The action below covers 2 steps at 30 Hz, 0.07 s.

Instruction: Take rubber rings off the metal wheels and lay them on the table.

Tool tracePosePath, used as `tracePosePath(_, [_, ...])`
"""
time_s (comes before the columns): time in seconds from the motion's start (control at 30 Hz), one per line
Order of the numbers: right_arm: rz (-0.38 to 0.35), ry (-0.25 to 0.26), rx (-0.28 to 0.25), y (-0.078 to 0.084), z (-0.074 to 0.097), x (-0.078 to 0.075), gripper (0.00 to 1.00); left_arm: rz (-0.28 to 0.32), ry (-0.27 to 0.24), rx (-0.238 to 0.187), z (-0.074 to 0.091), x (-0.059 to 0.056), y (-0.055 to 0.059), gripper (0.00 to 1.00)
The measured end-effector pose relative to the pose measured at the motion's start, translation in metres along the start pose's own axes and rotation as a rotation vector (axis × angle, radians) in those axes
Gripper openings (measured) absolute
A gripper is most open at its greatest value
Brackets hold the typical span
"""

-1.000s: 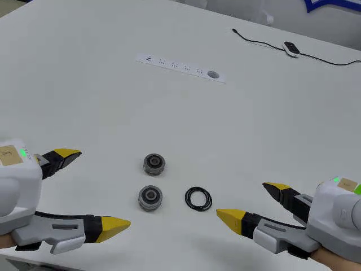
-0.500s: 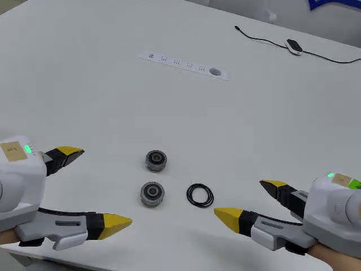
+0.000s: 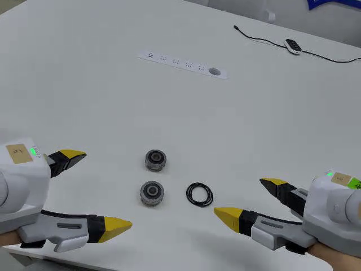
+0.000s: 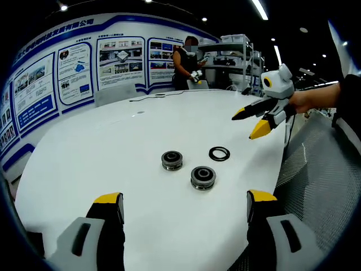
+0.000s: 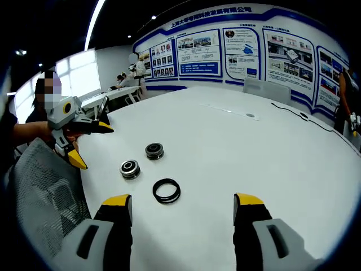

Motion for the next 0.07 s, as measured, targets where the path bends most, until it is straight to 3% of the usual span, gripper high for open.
tracePosePath(0.07, [0.031,-0.002,0.01,0.0002,0.0001,0.0007,0.74,0.001,0.002,0.002,0.0002,-0.0003,0.0009,0.93])
Point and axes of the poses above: the centre of the closed fingertips' face, and the gripper's own axes: z roughly backward along the fingers, x roughly to its left, y roughly out of its underside, the point moved 6 cm from there along z, roughly backward along the fingers, and after that the axes turned 6 degrees about -y, right-handed, at the moved point
